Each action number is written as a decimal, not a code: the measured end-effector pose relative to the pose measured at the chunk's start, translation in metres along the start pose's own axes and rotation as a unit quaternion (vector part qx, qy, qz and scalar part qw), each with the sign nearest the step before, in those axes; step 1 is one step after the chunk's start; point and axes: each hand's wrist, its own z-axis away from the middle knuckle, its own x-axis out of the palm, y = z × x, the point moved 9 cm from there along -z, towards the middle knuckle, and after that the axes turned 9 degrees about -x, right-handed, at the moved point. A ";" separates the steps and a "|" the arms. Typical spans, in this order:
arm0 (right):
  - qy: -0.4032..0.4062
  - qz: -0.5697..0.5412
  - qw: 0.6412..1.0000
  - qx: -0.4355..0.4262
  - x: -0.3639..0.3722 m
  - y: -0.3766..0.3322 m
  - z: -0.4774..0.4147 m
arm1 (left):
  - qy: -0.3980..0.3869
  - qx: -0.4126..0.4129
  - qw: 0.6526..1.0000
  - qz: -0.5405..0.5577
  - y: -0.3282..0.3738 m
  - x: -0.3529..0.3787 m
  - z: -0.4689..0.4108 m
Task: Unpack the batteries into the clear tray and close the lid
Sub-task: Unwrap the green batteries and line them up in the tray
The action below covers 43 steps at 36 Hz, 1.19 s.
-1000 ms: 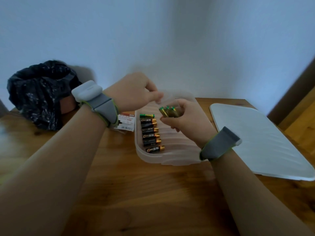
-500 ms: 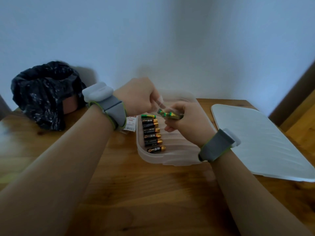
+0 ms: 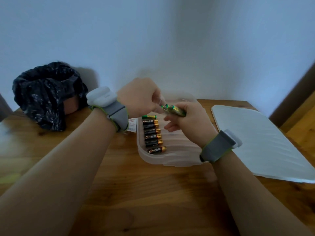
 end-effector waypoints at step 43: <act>0.047 -0.055 0.991 0.111 -0.010 0.016 0.003 | 0.007 -0.065 0.998 0.003 -0.049 0.049 -0.050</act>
